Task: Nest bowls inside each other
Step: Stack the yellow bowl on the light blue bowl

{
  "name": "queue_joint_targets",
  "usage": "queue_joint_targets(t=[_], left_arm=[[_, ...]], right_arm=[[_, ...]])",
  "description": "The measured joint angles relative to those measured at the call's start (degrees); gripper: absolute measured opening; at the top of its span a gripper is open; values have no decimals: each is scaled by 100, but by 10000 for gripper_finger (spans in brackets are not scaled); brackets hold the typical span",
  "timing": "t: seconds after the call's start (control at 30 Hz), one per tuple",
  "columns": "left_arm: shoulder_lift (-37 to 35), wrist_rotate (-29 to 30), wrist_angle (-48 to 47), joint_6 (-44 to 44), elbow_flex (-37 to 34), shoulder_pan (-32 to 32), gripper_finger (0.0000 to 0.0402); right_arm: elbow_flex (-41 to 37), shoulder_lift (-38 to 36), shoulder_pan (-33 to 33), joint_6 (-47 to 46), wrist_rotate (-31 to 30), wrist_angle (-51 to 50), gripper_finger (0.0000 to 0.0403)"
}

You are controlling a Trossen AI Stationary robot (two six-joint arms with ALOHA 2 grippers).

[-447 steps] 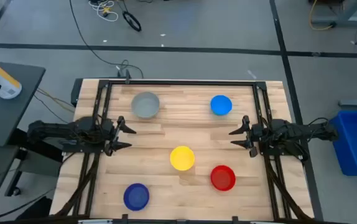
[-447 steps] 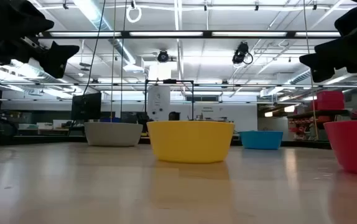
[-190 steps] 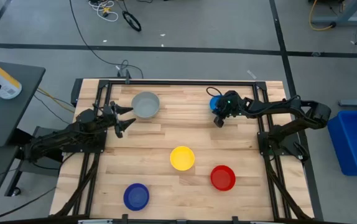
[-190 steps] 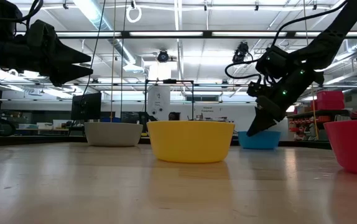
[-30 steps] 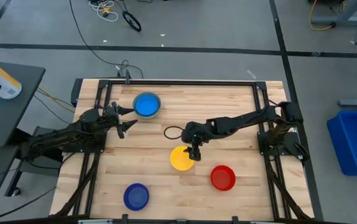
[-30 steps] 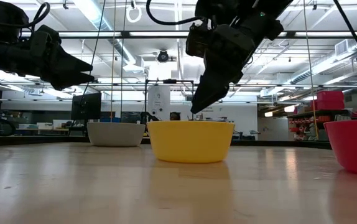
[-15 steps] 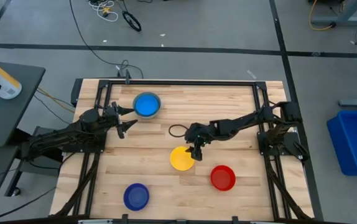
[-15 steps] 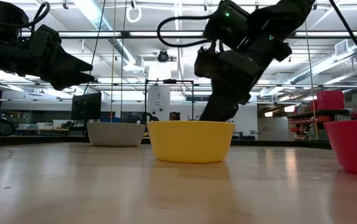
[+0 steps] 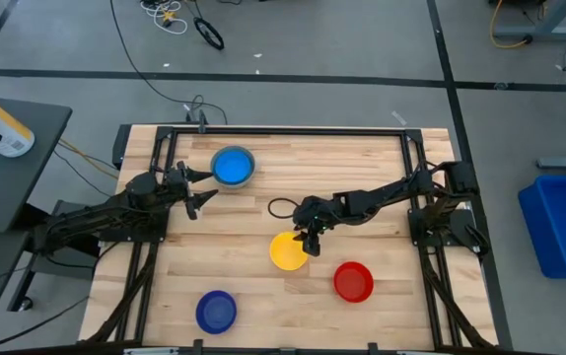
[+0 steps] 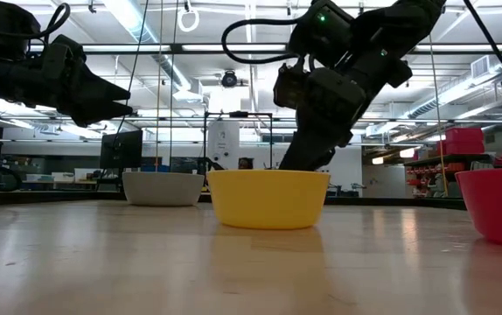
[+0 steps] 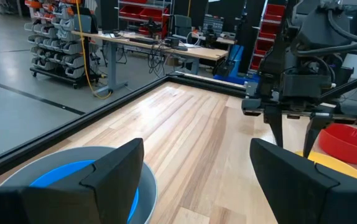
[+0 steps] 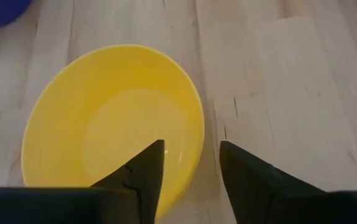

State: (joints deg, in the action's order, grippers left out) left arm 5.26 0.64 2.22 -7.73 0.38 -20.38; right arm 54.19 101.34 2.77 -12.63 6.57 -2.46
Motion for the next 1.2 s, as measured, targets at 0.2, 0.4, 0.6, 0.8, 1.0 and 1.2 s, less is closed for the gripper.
queue_joint_targets(t=[0.2, 0.4, 0.6, 0.8, 1.0, 1.2], left_arm=[[0, 0, 0, 0, 0, -1, 304], [0, 0, -2, 0, 0, -1, 304], [0, 0, -2, -1, 0, -1, 304], [0, 0, -5, -1, 0, -1, 304], [0, 2, -7, -1, 0, -2, 304], [0, 2, -9, 0, 0, -2, 304]], right_arm=[[0, 0, 28, 5, -10, 16, 147], [-105, 38, 28, 18, -48, 165, 146], [-111, 99, 28, 1, -61, 251, 143], [-111, 109, 28, 1, -81, 276, 83], [-111, 109, 66, 164, -351, 559, 8], [-111, 109, 12, 666, -677, 1536, 4]])
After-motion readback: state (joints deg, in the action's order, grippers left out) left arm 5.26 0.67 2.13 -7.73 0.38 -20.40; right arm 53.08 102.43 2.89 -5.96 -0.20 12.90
